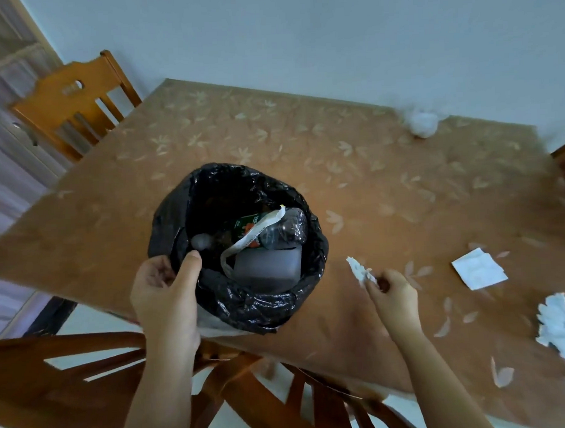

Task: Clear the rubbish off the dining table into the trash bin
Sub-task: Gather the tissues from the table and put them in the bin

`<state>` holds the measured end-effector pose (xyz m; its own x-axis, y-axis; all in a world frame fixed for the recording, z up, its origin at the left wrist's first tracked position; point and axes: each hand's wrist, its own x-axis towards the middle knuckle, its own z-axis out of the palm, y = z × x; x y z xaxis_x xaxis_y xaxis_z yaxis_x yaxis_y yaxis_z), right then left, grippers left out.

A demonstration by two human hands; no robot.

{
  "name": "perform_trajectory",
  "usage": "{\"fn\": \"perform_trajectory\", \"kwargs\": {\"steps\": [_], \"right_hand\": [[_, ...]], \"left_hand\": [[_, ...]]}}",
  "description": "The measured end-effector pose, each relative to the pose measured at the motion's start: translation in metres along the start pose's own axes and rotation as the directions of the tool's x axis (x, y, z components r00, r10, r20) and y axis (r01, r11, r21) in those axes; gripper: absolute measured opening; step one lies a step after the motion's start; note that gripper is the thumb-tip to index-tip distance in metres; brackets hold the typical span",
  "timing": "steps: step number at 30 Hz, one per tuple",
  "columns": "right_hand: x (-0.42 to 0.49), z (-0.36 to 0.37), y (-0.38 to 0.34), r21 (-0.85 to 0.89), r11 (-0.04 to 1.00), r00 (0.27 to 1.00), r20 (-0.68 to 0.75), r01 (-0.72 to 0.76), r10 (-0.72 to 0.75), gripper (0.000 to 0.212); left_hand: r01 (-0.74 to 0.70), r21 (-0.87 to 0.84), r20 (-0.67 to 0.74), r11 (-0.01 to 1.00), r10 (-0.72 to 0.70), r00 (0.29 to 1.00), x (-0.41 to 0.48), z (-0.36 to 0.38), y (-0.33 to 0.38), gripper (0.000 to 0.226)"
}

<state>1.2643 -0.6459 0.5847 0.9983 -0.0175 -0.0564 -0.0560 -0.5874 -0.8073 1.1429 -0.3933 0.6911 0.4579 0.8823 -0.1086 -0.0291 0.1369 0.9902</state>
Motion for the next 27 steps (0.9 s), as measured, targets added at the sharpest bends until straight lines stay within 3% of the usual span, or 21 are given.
{"fn": "perform_trajectory", "kwargs": {"steps": [4, 10, 15, 19, 22, 27], "right_hand": [[-0.005, -0.042, -0.018, 0.017, 0.999, 0.989, -0.142, 0.046, -0.043, 0.038], [-0.016, -0.09, -0.047, 0.074, 0.98, 0.963, -0.212, 0.187, -0.168, 0.026], [-0.029, -0.097, -0.072, 0.072, 0.952, 0.95, -0.124, 0.296, -0.286, 0.023], [-0.044, -0.093, -0.086, -0.035, 0.922, 0.922, 0.032, 0.386, -0.385, 0.023], [-0.059, -0.096, -0.077, -0.071, 0.92, 0.923, 0.031, 0.386, -0.385, 0.024], [-0.088, -0.123, -0.043, -0.246, 0.932, 0.944, -0.132, 0.265, -0.303, 0.021]], "left_hand": [[-0.001, 0.037, 0.101, 0.999, -0.003, 0.995, -0.012, 0.027, -0.007, 0.023], [-0.027, 0.074, 0.275, 0.997, 0.006, 0.961, -0.043, 0.063, -0.011, 0.03], [-0.097, 0.123, 0.416, 0.988, 0.037, 0.909, -0.064, 0.077, -0.01, 0.031], [-0.139, 0.11, 0.494, 0.984, 0.067, 0.867, -0.073, 0.079, -0.018, 0.031], [-0.126, 0.099, 0.532, 0.987, 0.055, 0.845, -0.078, 0.08, -0.025, 0.031], [-0.14, 0.12, 0.598, 0.983, 0.041, 0.8, -0.096, 0.089, -0.034, 0.03]]}}
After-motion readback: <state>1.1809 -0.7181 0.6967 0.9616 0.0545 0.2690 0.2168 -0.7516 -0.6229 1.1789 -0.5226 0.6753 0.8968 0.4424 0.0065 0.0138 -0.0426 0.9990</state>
